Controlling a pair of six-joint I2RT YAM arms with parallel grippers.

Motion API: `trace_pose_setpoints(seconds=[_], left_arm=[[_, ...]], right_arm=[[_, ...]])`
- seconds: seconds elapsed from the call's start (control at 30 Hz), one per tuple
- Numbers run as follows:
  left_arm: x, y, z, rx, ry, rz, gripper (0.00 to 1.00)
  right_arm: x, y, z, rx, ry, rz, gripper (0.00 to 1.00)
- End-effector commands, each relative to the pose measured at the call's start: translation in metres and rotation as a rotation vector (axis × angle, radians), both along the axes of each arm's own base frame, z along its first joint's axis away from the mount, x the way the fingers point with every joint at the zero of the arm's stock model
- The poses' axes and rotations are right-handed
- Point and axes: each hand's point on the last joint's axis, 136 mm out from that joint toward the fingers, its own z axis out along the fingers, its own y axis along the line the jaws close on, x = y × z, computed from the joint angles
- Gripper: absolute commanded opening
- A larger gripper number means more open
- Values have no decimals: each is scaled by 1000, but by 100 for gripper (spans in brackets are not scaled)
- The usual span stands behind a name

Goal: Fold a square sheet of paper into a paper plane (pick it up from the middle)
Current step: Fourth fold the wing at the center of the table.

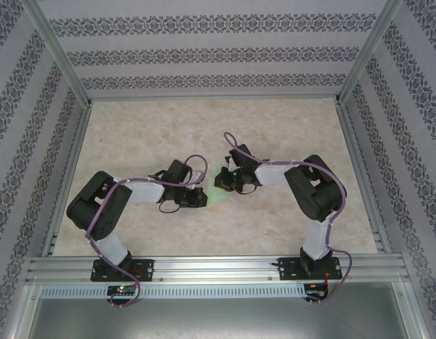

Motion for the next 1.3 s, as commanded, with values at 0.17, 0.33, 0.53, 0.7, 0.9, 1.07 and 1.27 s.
trace_pose_setpoints(seconds=[0.17, 0.33, 0.53, 0.7, 0.9, 1.07, 1.27], left_arm=[[-87, 47, -44, 198, 315, -63, 10], [-93, 53, -43, 220, 329, -51, 11], [-106, 60, -52, 230, 365, -22, 11], [-113, 69, -57, 274, 391, -4, 11], [-113, 69, -48, 272, 385, 8, 11], [-97, 59, -24, 246, 301, -6, 10], [-36, 40, 47, 114, 43, 84, 11]], right_arm=[[8, -31, -35, -153, 19, -83, 7], [7, -32, -37, -158, 23, -83, 7], [6, -32, -35, -153, 19, -77, 6], [7, -31, -34, -150, 18, -74, 7], [5, -31, -34, -151, 19, -75, 7], [6, -19, -24, -103, 6, -47, 8], [13, -3, 19, -34, -73, -9, 13]])
